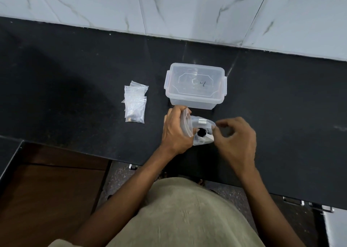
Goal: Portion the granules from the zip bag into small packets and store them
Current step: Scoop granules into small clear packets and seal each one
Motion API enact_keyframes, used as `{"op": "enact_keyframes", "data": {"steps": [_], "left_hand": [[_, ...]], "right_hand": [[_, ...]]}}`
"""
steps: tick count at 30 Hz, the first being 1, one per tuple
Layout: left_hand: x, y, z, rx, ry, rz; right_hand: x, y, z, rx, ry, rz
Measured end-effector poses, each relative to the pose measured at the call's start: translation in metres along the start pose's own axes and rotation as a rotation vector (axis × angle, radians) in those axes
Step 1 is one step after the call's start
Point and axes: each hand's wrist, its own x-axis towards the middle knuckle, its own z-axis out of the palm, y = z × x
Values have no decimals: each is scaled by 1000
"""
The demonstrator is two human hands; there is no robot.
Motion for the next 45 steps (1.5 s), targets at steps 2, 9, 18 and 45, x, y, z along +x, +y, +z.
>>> {"op": "enact_keyframes", "data": {"steps": [2,9,18,45], "left_hand": [[0,5,1,-4,-16,24],[3,11,4,-60,-48,62],[7,12,1,-34,-95,100],[-7,-16,-7,-43,4,-50]], "right_hand": [[8,-16,-7,361,-205,90],[18,-34,5,499,-314,172],[22,-34,6,-60,-498,-102],[-3,29,12,-174,-281,293]]}}
